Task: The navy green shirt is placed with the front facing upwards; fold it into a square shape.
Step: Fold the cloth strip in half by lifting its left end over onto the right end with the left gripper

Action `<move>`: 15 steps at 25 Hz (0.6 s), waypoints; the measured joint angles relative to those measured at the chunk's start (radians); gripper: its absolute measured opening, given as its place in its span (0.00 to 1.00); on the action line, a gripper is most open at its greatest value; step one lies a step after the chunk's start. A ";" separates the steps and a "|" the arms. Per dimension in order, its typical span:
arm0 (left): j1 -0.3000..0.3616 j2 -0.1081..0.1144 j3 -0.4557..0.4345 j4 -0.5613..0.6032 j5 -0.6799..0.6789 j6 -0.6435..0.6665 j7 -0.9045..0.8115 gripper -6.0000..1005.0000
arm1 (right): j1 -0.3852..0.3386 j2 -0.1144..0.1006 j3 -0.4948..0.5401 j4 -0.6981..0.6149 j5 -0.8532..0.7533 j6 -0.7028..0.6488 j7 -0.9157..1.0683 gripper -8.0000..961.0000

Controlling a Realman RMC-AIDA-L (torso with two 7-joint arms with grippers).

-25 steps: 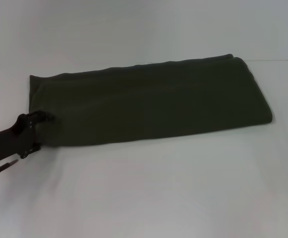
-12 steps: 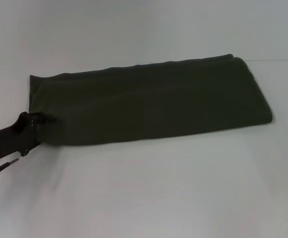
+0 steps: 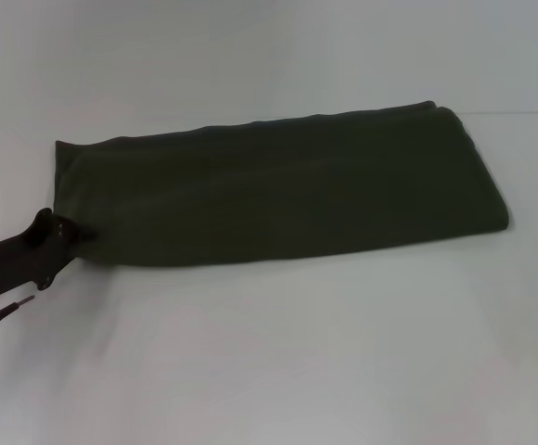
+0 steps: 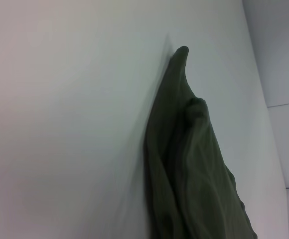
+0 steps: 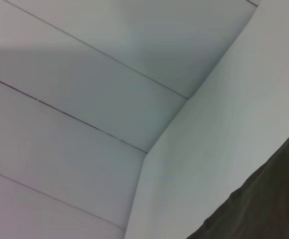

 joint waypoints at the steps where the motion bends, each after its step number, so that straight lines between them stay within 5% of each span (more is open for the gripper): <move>1: 0.003 0.000 0.000 0.003 0.000 0.005 0.000 0.14 | 0.000 0.000 0.002 0.000 0.000 -0.001 0.000 0.94; 6: 0.021 0.000 0.002 0.036 0.005 0.030 0.032 0.01 | -0.001 0.000 0.014 0.002 -0.004 0.001 0.000 0.94; 15: 0.066 0.012 0.017 0.131 0.075 0.022 0.052 0.01 | -0.002 0.001 0.015 0.013 -0.005 0.009 0.000 0.94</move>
